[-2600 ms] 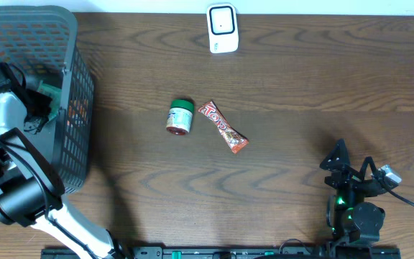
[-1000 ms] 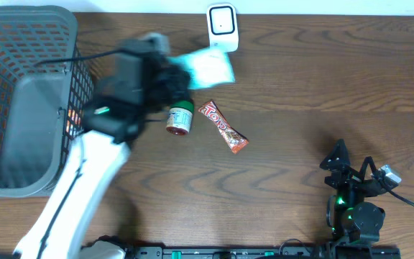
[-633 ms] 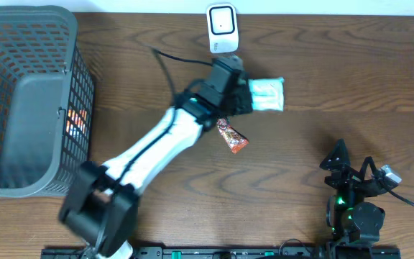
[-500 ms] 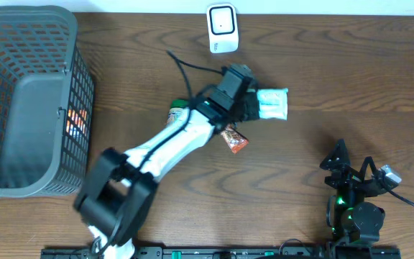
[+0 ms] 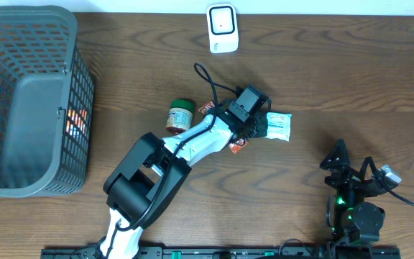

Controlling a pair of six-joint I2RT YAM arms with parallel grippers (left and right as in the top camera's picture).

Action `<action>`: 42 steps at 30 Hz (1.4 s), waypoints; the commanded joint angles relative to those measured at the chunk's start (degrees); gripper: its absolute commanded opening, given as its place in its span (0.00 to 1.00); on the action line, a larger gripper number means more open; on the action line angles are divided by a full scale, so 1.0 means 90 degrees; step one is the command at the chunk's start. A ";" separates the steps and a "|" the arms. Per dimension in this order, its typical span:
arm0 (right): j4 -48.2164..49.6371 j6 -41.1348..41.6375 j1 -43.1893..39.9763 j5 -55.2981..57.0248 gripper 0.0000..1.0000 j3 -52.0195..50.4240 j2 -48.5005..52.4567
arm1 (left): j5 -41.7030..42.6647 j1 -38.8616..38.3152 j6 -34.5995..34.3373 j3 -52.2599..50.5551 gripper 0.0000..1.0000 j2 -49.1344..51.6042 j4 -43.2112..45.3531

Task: Scan the item barcode
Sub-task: 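Hold the wipes pack at the scanner, then place it on the table, then move the left gripper back into the basket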

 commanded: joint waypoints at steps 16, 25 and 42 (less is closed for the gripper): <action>-0.0024 0.0029 0.0056 0.0015 0.99 -0.0007 0.0002 | -0.0061 0.0376 0.0389 0.0083 0.91 -0.1134 -0.0359; -0.0024 0.0029 0.0056 0.0015 0.99 -0.0007 0.0002 | -0.0250 0.1061 0.0959 0.0083 0.95 -0.2982 -0.0899; -0.0024 0.0029 0.0056 0.0015 0.99 -0.0007 0.0002 | -0.0940 0.4082 0.1285 0.0083 0.99 -0.5362 -0.2591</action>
